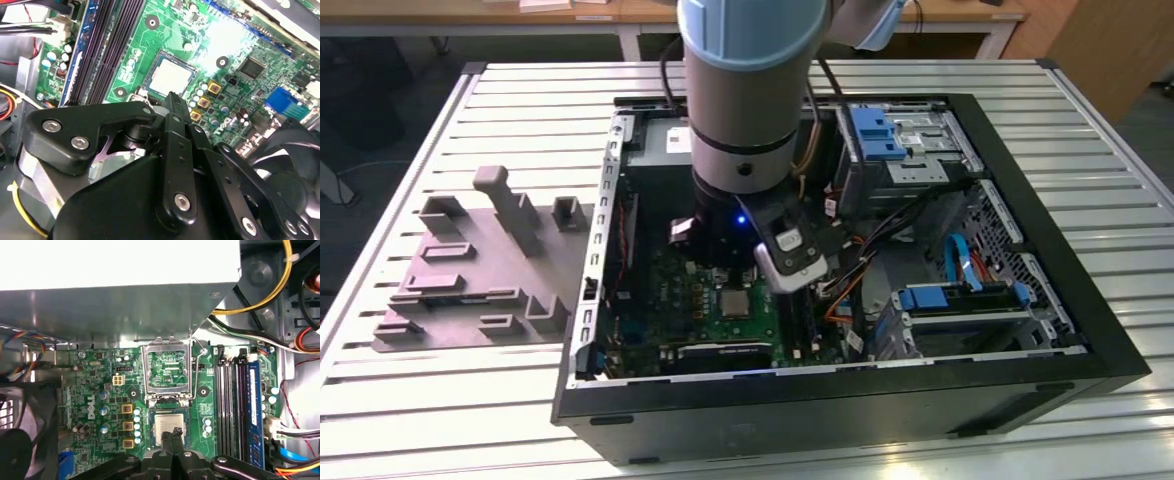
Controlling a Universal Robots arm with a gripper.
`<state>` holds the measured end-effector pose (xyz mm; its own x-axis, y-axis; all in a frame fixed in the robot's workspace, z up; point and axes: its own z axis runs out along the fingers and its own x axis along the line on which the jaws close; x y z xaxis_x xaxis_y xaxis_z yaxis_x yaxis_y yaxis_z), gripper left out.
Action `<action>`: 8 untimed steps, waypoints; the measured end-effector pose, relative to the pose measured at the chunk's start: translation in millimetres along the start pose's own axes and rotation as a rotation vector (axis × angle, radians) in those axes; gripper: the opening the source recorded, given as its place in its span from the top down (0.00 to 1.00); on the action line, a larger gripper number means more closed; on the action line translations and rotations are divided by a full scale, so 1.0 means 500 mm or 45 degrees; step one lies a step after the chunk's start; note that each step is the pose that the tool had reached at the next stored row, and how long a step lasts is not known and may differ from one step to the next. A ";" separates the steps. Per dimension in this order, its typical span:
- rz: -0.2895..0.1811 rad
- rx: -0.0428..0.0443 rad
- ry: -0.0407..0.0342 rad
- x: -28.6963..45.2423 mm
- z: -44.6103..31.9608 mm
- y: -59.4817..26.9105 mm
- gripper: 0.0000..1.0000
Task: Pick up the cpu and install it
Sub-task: 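Close the cpu cover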
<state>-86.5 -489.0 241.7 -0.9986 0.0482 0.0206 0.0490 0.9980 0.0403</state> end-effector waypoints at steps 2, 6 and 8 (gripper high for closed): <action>0.000 0.000 -0.0001 0.000 -0.008 0.000 0.89; 0.000 0.000 0.0000 0.000 -0.022 0.001 0.89; 0.000 0.000 0.0000 0.000 -0.023 0.001 0.89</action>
<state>-86.5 -489.0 253.4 -0.9986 0.0482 0.0206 0.0490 0.9980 0.0403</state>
